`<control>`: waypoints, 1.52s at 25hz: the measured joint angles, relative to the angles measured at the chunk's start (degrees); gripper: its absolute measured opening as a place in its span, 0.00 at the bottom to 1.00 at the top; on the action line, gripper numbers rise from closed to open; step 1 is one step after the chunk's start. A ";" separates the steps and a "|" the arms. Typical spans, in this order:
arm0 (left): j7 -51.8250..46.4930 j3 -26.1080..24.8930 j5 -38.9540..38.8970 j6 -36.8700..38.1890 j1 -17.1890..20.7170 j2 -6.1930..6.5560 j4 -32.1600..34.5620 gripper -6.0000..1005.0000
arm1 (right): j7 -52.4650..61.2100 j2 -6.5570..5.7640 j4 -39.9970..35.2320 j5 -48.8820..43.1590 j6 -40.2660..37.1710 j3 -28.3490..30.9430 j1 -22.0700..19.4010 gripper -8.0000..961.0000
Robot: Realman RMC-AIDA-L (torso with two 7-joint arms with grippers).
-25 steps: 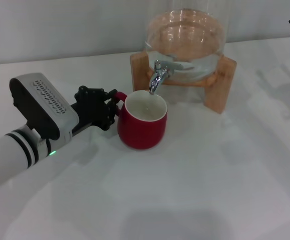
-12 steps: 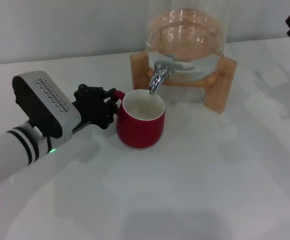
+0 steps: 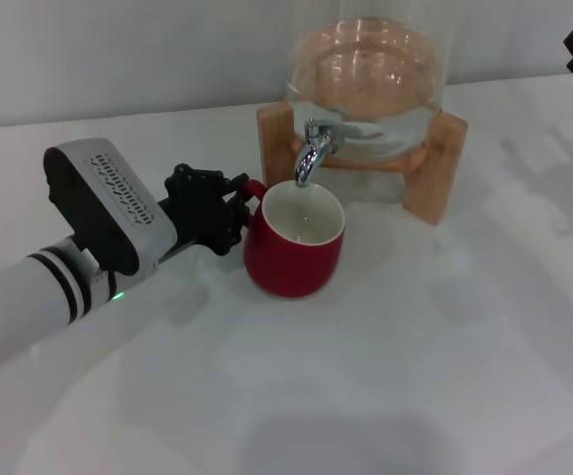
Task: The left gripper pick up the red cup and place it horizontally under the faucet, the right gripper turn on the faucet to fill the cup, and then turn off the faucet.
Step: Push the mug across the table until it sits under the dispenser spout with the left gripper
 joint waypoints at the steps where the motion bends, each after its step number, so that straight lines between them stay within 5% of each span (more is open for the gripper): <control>1: 0.00 0.00 0.00 0.00 0.00 0.00 0.00 0.10 | 0.00 0.00 0.00 0.00 0.00 0.00 0.00 0.86; 38: 2.19 -0.45 -0.38 -1.18 0.74 -0.27 0.79 0.10 | 0.00 0.00 -0.62 0.07 -0.05 0.00 0.09 0.86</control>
